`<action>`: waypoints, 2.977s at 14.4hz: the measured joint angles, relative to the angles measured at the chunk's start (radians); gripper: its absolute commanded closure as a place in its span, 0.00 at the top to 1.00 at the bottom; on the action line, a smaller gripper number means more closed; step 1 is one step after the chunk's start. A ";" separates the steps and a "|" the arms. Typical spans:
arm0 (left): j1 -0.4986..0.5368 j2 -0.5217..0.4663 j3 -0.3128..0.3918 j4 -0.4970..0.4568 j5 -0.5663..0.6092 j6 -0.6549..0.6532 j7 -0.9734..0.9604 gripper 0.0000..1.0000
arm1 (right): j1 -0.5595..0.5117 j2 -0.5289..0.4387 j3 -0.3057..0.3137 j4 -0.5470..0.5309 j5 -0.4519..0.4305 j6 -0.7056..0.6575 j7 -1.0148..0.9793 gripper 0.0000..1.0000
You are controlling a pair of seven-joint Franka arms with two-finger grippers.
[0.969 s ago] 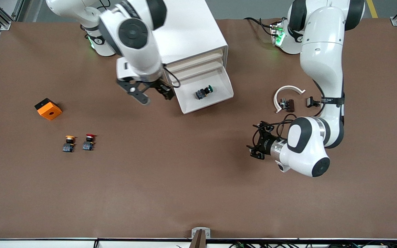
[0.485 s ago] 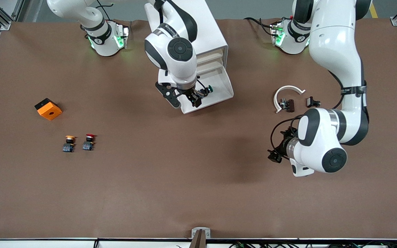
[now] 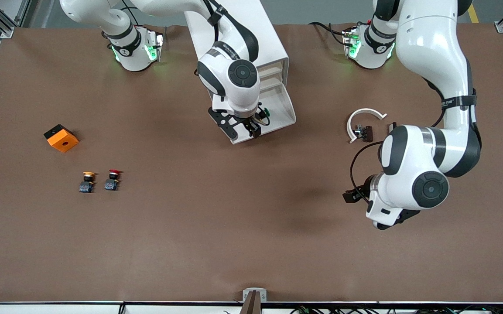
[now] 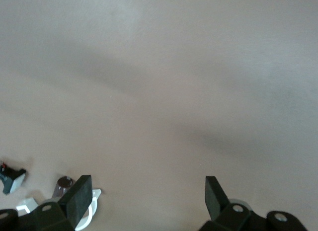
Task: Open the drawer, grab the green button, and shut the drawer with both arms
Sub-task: 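Lower the right gripper into the open drawer onto the green button, then grasp the green button with the right gripper and lift it out, then carry the button toward the red button while the left gripper pushes the drawer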
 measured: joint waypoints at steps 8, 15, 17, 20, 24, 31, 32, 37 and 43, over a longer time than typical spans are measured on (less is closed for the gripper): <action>-0.079 -0.049 -0.015 -0.182 0.043 0.177 0.028 1.00 | 0.053 0.048 0.000 0.006 0.003 0.010 0.004 1.00; -0.111 -0.055 -0.019 -0.301 0.047 0.279 0.029 1.00 | 0.089 0.066 -0.001 0.010 0.005 0.031 0.004 0.34; -0.111 -0.055 -0.019 -0.305 0.047 0.281 0.029 1.00 | 0.089 0.069 -0.001 0.017 0.005 0.033 0.004 0.14; -0.111 -0.055 -0.019 -0.306 0.047 0.281 0.029 1.00 | 0.089 0.070 -0.001 0.029 0.005 0.033 0.004 0.13; -0.118 -0.057 -0.020 -0.306 0.047 0.284 0.028 1.00 | 0.084 0.070 -0.017 0.094 0.005 -0.024 0.004 0.13; -0.161 -0.057 -0.085 -0.322 0.047 0.286 0.019 1.00 | -0.133 0.018 -0.033 0.340 0.005 -0.450 -0.295 0.13; -0.161 -0.058 -0.103 -0.331 0.043 0.291 0.018 1.00 | -0.178 0.000 -0.034 0.342 0.005 -0.494 -0.393 0.13; -0.192 -0.161 -0.195 -0.564 0.027 0.510 -0.038 1.00 | -0.394 -0.034 -0.039 0.321 0.003 -0.607 -0.913 0.13; -0.345 -0.180 -0.209 -0.708 0.024 0.641 -0.214 1.00 | -0.558 -0.047 -0.040 0.228 -0.039 -0.496 -1.300 0.14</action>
